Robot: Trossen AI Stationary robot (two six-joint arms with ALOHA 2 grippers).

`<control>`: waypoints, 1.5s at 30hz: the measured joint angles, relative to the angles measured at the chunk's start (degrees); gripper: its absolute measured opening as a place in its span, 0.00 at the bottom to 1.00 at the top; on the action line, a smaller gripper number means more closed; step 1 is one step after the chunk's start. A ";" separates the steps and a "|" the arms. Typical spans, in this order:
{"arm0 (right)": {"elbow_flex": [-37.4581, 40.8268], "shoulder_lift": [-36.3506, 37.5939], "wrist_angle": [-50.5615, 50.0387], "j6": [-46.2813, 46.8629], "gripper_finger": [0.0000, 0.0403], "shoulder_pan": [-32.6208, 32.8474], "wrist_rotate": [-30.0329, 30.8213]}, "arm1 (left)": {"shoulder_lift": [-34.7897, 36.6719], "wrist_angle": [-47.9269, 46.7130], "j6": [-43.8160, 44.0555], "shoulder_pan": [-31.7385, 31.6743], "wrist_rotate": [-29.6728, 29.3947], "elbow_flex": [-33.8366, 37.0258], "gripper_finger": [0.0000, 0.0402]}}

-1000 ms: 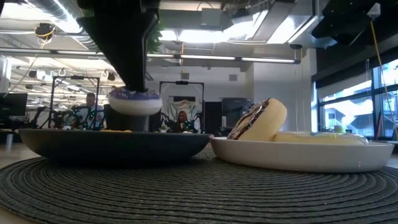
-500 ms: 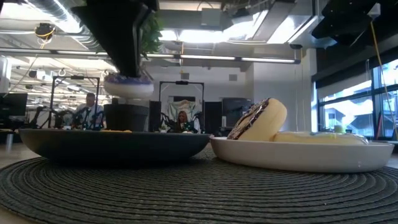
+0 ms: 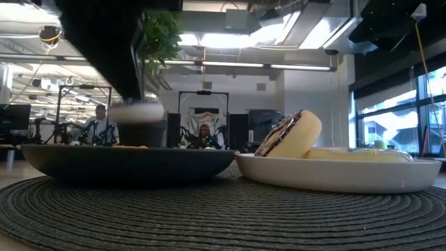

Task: Pick & Place donuts
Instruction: Put the small blue donut onto the black plate

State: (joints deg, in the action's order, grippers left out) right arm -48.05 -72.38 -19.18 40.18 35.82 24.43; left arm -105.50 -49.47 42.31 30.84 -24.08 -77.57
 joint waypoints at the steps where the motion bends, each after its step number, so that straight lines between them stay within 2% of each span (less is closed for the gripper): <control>1: 0.00 0.00 0.00 -0.01 0.37 -0.03 0.00 | -0.11 1.70 -0.39 -0.10 0.72 0.96 0.04; 14: 0.00 0.00 0.03 -0.13 0.37 -0.10 0.06 | -0.87 8.28 0.53 -2.19 1.73 6.03 0.04; 45: 0.00 0.00 0.00 -0.15 0.37 -0.08 0.02 | -0.89 8.59 2.04 -1.22 2.57 6.11 0.04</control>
State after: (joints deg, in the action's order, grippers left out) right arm -48.05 -72.38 -19.18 40.03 35.75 24.45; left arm -106.39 -40.88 44.35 29.63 -21.51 -71.46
